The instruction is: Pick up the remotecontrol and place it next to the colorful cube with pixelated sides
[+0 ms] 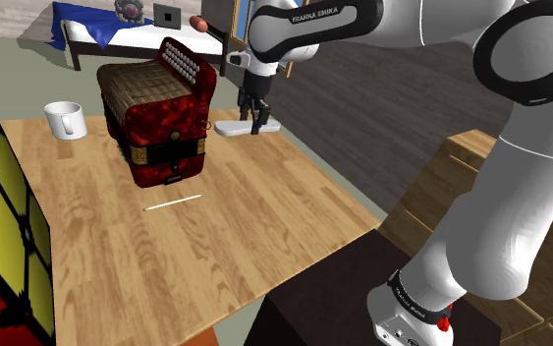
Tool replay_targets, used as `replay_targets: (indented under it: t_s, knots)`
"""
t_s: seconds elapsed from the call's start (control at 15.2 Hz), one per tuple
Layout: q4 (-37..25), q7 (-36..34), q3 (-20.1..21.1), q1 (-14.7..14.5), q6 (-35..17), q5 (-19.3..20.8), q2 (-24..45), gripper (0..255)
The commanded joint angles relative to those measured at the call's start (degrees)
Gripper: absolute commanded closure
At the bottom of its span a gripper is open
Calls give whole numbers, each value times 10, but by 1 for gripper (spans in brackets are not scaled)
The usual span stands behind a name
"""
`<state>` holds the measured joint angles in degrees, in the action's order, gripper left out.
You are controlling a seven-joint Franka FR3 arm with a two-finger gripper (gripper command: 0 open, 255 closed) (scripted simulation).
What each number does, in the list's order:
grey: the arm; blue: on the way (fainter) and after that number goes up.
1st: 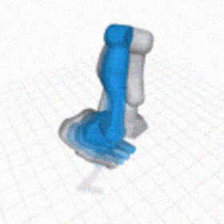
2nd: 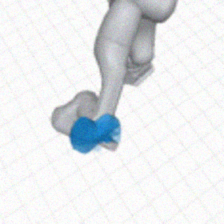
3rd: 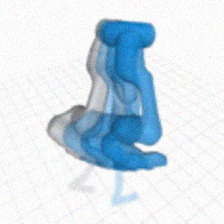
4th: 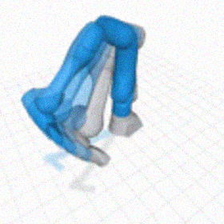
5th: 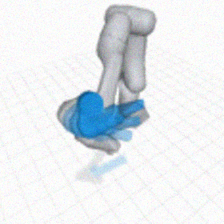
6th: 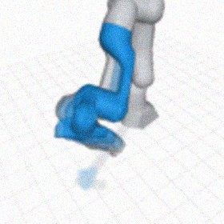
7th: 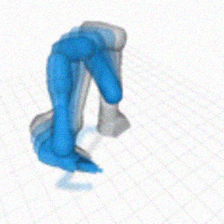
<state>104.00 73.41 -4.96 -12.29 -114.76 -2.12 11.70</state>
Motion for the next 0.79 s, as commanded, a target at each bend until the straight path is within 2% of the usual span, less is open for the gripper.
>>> replay_targets:
  t_s: [0.0, 0.73]
  knots:
    - [-11, 0, 0, 0, 14, 0, -3, 255]
    - [-76, -3, -1, 0, 94, 3, -18, 255]
